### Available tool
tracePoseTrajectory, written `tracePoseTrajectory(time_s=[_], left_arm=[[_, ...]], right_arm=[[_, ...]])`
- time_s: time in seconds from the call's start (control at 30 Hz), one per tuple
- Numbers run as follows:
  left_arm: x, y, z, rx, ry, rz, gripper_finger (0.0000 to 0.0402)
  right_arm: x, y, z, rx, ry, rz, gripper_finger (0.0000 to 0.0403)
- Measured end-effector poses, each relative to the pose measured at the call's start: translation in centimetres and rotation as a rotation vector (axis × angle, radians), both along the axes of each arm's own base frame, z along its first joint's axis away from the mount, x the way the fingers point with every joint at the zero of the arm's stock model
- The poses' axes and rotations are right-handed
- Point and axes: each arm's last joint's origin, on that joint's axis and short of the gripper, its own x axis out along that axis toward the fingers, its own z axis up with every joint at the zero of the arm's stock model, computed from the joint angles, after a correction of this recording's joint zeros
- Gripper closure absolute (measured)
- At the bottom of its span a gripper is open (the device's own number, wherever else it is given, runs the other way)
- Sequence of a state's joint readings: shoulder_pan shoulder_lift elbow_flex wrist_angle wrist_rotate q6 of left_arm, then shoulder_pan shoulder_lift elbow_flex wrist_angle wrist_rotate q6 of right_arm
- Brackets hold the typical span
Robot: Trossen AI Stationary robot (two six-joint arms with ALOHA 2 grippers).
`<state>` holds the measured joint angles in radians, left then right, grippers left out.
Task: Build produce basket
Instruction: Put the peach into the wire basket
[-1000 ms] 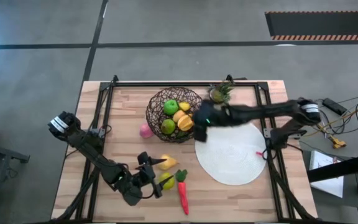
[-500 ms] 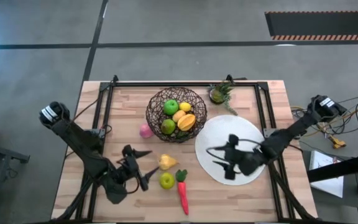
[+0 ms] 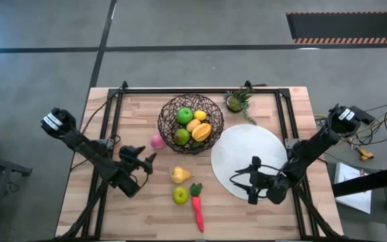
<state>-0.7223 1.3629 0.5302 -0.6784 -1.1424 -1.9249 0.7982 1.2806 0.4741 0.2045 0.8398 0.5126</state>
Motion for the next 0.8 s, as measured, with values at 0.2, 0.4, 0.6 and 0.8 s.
tracePoseTrajectory(time_s=[0.2, 0.4, 0.6, 0.8], left_arm=[[-0.6, 2.1, -2.0, 0.023, 0.011, 0.101, 0.0073], [0.1, 3.1, -2.9, 0.056, 0.036, 0.152, 0.0073], [1.7, 3.3, -3.3, 0.083, 0.060, 0.088, 0.0073], [2.6, 4.3, -3.3, 0.080, 0.111, 0.098, 0.0073]], right_arm=[[0.6, 0.3, -0.3, -0.034, 0.009, 0.005, 0.0168], [1.0, 0.7, -0.4, -0.072, 0.006, -0.007, 0.0168], [1.1, 0.8, -0.4, -0.091, 0.006, -0.006, 0.0168], [1.1, 0.8, -0.4, -0.100, 0.002, -0.015, 0.0168]])
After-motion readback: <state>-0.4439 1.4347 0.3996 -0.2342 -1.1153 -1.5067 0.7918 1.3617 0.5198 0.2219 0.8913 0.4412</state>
